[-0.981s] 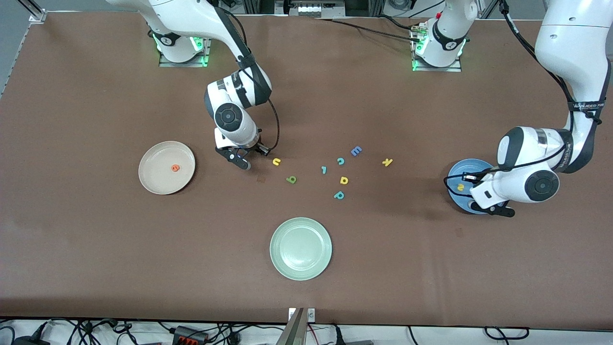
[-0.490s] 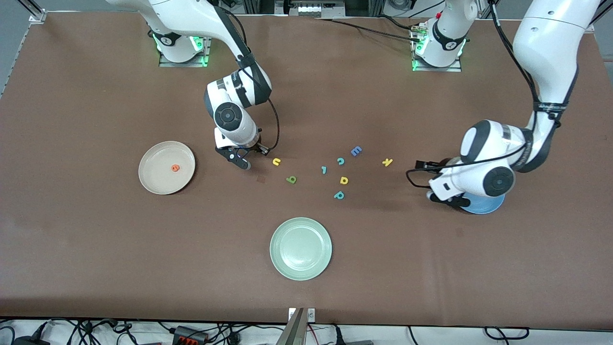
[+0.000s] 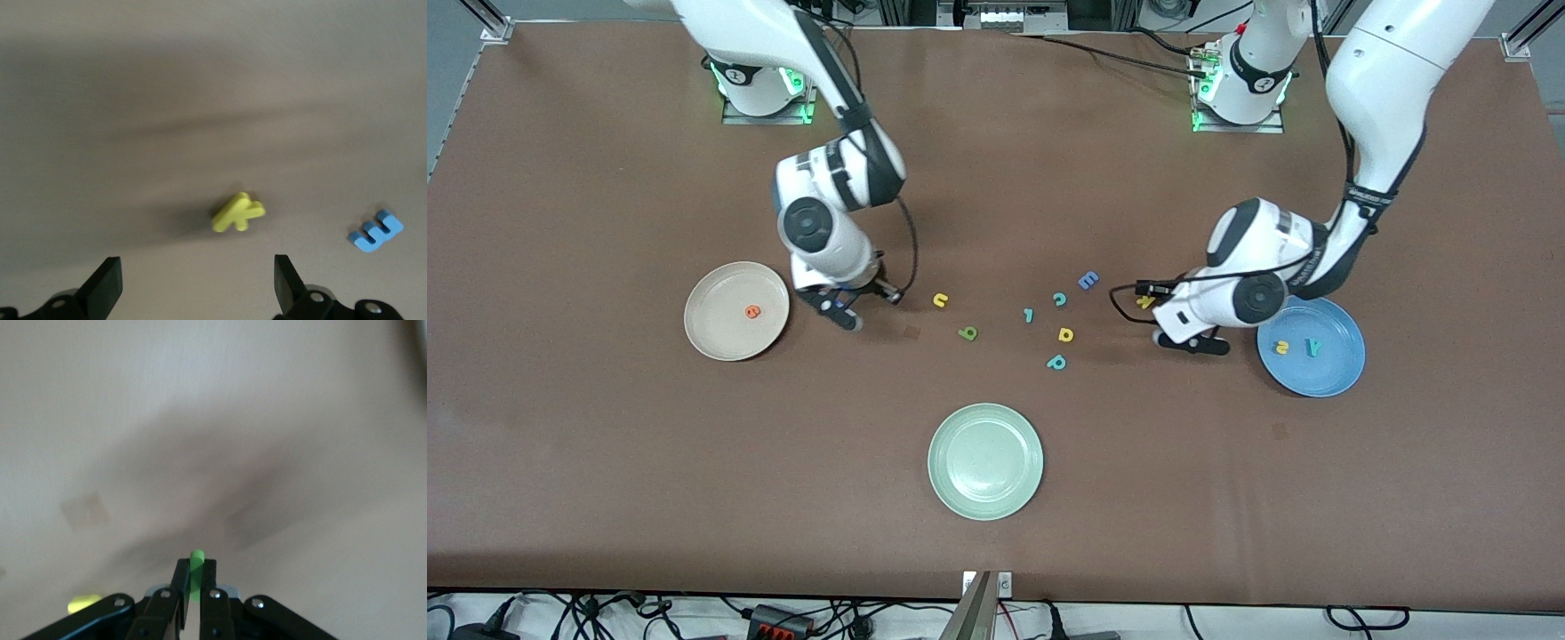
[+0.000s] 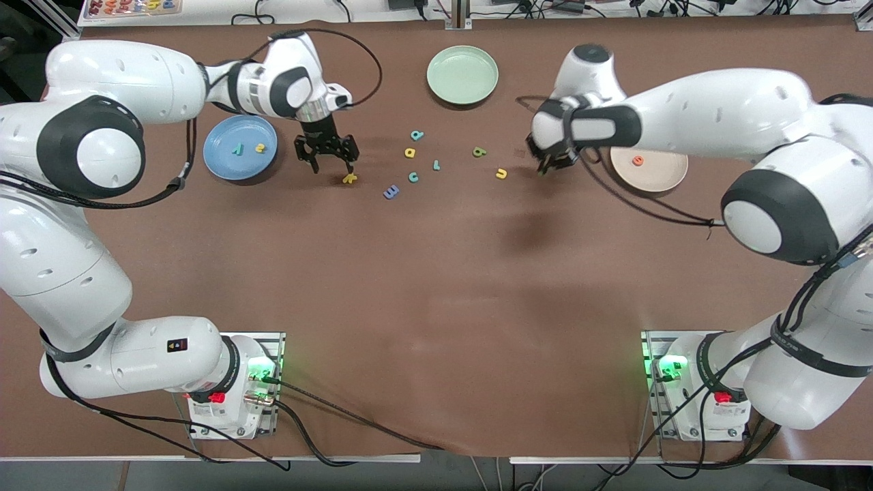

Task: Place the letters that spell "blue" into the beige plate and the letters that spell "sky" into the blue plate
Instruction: 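Grasp the green bar letter with the right gripper, then place the bar on the white plate while the left gripper grasps the k, then place the yellow k on the blue plate while the right gripper reaches the u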

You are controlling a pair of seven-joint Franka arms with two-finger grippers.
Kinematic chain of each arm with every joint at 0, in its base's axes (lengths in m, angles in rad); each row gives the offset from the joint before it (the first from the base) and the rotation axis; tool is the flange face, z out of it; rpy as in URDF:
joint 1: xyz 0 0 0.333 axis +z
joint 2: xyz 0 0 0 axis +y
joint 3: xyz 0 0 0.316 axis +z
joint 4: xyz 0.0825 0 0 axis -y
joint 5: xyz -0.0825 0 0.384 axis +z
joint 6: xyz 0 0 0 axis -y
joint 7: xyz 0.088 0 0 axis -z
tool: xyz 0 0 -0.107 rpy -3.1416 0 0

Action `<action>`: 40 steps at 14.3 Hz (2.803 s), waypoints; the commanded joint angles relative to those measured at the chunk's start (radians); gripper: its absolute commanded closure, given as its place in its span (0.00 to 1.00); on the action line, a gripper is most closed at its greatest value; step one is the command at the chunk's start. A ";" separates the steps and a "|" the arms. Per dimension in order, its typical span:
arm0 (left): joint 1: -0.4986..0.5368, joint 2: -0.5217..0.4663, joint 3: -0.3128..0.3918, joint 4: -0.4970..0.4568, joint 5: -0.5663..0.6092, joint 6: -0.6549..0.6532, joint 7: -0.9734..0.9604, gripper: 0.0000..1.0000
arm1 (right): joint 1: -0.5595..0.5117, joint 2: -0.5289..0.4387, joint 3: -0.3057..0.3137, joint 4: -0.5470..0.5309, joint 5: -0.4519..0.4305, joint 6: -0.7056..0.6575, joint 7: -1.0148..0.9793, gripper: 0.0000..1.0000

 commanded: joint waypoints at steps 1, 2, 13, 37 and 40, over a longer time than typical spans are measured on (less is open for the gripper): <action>-0.059 -0.015 0.000 -0.043 0.103 0.042 -0.025 0.00 | -0.079 -0.021 -0.088 0.035 0.001 -0.121 -0.234 0.94; -0.053 -0.009 0.000 -0.044 0.170 0.051 -0.025 0.00 | -0.081 -0.021 -0.151 0.036 0.000 -0.158 -0.347 0.94; -0.063 0.033 -0.002 -0.043 0.317 0.143 -0.009 0.42 | -0.231 0.067 -0.298 0.022 0.001 -0.224 -0.810 0.92; 0.276 0.040 0.003 0.241 0.314 -0.289 0.291 0.22 | 0.311 0.124 -0.230 0.175 0.060 -0.107 -0.979 0.00; 0.289 0.030 -0.003 0.255 0.301 -0.294 0.289 0.00 | 0.324 0.130 -0.229 0.150 0.064 -0.057 -1.137 0.00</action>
